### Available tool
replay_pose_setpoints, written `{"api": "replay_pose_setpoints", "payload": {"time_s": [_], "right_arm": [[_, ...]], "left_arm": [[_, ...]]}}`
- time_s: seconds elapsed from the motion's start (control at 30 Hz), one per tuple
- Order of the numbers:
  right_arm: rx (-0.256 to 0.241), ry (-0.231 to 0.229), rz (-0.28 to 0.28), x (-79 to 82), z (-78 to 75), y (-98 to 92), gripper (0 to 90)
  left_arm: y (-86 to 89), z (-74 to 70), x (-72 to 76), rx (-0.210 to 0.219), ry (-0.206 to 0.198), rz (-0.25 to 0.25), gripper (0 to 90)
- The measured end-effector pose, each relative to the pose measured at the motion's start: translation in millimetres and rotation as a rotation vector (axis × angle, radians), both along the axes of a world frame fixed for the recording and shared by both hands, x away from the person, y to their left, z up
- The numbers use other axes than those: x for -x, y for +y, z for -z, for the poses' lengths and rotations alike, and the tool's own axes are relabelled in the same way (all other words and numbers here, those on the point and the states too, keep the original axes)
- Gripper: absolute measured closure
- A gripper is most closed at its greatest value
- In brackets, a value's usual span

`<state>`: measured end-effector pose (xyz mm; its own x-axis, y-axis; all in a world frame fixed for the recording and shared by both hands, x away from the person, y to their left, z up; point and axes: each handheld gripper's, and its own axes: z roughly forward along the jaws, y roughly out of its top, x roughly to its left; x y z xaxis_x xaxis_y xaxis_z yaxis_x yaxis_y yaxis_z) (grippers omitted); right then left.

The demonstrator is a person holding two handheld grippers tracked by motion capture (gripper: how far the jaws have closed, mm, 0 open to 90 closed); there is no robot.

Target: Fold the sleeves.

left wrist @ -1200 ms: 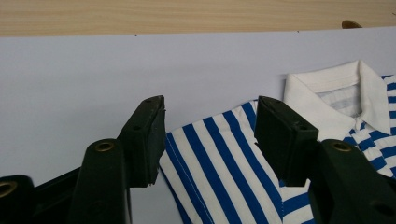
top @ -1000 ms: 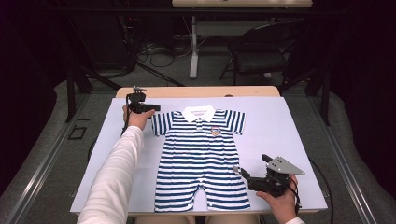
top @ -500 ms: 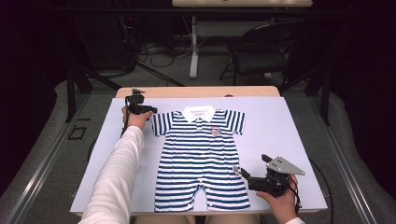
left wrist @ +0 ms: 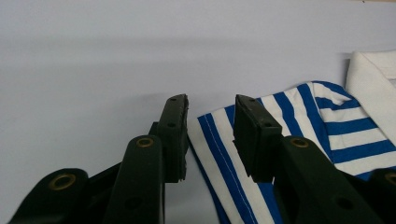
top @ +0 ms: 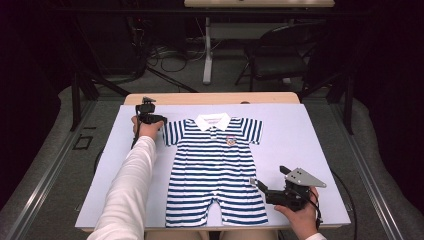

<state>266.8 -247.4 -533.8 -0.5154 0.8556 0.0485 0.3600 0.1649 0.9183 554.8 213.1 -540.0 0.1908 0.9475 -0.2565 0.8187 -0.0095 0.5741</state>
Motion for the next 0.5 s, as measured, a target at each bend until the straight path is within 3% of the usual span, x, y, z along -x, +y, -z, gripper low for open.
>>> {"api": "replay_pose_setpoints", "payload": {"time_s": [0.23,0.5], "right_arm": [[0.0,-0.002,-0.001,0.1,-0.4,-0.5,5.3],[-0.002,0.002,-0.003,0.2,-0.4,0.0,5.4]], "left_arm": [[-0.5,3.4,-0.8,-0.02,0.007,-0.004,66.0],[-0.1,8.5,-0.2,-0.003,0.009,-0.014,66.9]]}}
